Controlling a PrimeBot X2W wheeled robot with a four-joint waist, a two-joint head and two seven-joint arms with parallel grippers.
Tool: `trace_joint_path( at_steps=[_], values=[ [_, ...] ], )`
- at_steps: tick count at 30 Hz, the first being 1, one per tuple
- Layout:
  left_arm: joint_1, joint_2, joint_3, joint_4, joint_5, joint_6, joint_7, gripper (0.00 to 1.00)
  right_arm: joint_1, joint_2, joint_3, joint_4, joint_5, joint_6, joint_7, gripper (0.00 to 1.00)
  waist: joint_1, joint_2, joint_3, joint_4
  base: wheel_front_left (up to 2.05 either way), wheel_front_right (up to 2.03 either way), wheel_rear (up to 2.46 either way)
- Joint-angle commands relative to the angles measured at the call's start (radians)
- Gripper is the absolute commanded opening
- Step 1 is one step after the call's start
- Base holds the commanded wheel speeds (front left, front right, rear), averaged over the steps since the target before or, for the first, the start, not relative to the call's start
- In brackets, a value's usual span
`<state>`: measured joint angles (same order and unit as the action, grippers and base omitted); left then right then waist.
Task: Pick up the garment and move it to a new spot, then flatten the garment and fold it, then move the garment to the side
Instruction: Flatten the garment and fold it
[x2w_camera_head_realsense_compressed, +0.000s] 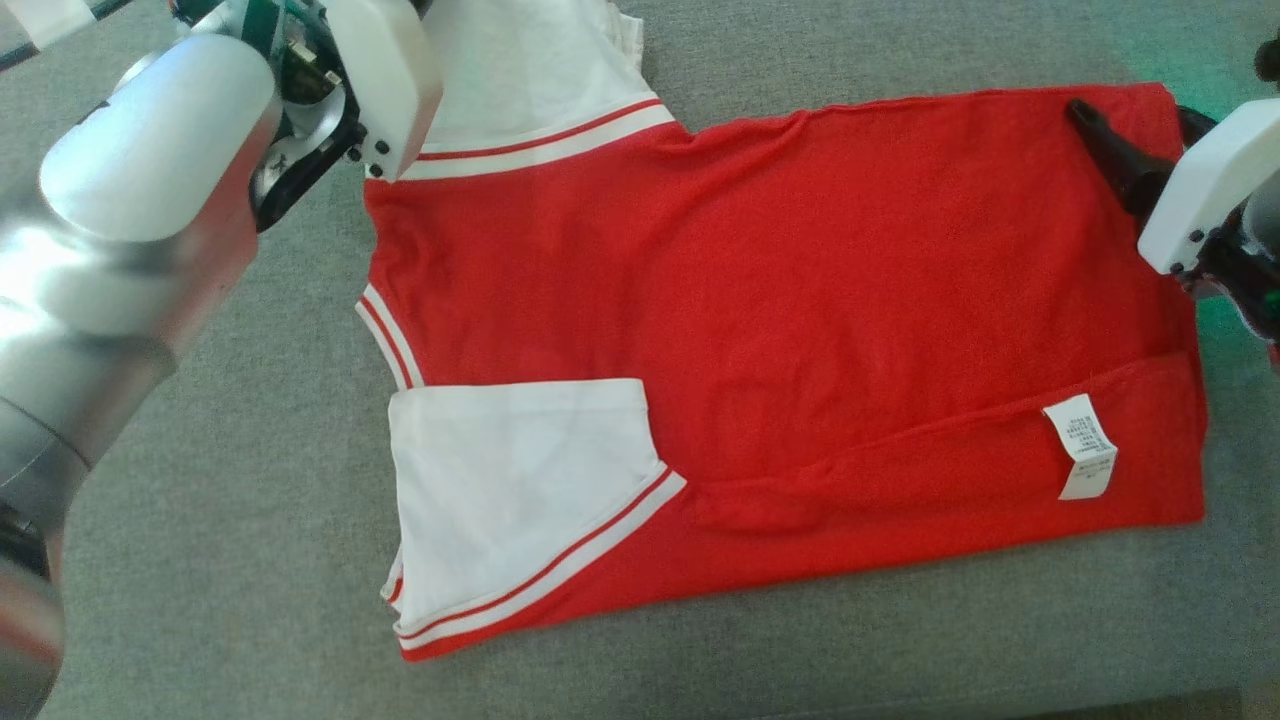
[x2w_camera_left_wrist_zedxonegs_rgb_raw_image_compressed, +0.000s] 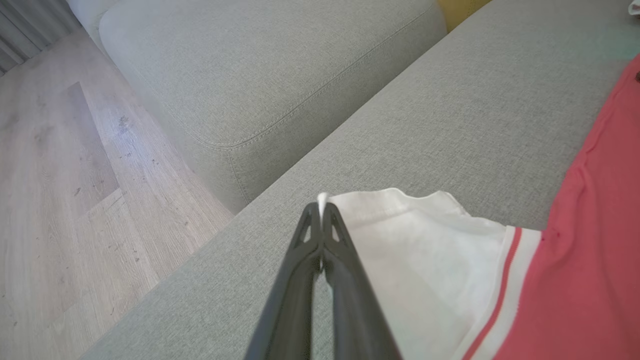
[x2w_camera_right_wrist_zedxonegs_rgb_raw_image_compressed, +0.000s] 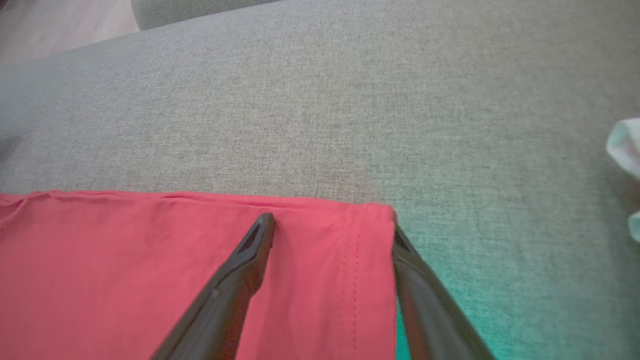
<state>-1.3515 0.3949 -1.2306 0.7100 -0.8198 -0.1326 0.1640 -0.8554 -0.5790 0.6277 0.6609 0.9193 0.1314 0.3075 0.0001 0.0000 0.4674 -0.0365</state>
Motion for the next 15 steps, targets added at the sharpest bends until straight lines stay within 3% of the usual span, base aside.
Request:
trace_joint_path(
  at_steps=[1, 9, 13, 15],
  values=[
    [-0.072, 0.023, 0.023, -0.005, -0.01, 0.002, -0.012, 0.0, -0.014, -0.019, 0.014, -0.004, 0.019, -0.001, -0.007, 1.0, -0.0001, 0.0, 0.0, 0.002, 0.0, 0.0, 0.0],
    [-0.088, 0.016, -0.005, 0.022, -0.042, 0.002, -0.038, 0.0, -0.061, -0.03, 0.066, 0.029, 0.07, -0.001, -0.01, 1.0, -0.0001, 0.0, 0.001, 0.01, 0.0, 0.0, 0.0],
    [-0.095, 0.01, -0.016, 0.031, -0.054, 0.002, -0.048, 0.0, -0.078, -0.044, 0.088, 0.041, 0.086, -0.001, -0.016, 0.82, -0.0001, 0.0, 0.005, 0.017, 0.0, 0.0, 0.0],
    [-0.098, 0.009, -0.02, 0.035, -0.058, 0.002, -0.054, 0.0, -0.086, -0.05, 0.098, 0.047, 0.093, -0.001, -0.019, 0.63, -0.0001, 0.0, 0.006, 0.02, 0.0, 0.0, 0.0]
  ],
)
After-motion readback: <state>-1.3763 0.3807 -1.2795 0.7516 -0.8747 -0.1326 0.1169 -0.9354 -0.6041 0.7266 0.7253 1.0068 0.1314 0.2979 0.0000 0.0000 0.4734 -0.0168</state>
